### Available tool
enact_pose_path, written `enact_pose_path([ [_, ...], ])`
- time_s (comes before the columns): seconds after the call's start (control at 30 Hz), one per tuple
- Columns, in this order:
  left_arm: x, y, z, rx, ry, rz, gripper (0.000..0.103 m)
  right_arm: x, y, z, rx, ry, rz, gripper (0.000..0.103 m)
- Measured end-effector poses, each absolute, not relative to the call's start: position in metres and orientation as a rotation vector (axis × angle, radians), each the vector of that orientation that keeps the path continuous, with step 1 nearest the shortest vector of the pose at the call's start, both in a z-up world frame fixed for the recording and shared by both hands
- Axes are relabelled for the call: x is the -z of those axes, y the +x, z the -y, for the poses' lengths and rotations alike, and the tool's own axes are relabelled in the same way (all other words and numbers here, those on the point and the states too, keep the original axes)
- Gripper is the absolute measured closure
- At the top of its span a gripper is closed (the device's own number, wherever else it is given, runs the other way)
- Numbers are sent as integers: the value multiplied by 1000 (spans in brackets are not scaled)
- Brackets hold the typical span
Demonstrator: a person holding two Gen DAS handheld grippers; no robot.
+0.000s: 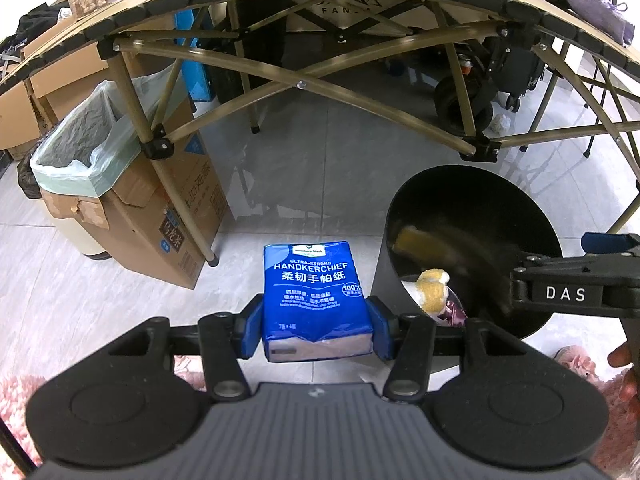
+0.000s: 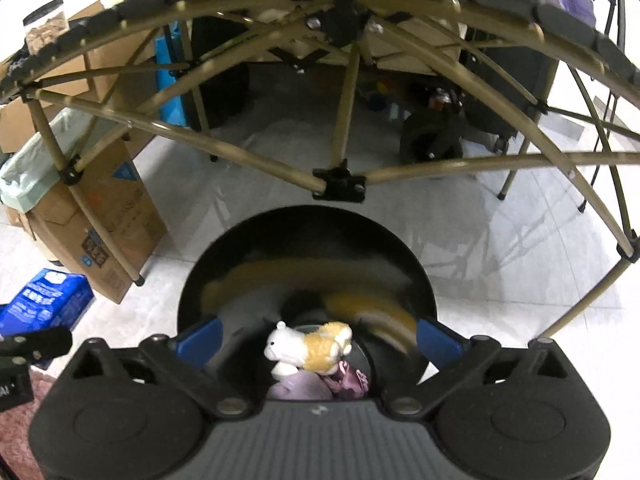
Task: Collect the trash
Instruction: 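Open the right gripper over the black bin to drop the headband, then move the left tool over the bin and open it to drop the tissue pack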
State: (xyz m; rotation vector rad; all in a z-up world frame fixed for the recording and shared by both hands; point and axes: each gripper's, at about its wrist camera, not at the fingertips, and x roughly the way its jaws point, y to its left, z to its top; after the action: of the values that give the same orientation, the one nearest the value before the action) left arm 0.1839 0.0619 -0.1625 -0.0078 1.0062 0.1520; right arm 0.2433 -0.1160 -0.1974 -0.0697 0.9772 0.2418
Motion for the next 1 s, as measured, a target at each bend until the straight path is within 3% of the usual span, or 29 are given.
enact_pose_path([
  [1.0,165,195,-33,-97,48,-1007,49,183,245,168,-105,17,-914,0],
])
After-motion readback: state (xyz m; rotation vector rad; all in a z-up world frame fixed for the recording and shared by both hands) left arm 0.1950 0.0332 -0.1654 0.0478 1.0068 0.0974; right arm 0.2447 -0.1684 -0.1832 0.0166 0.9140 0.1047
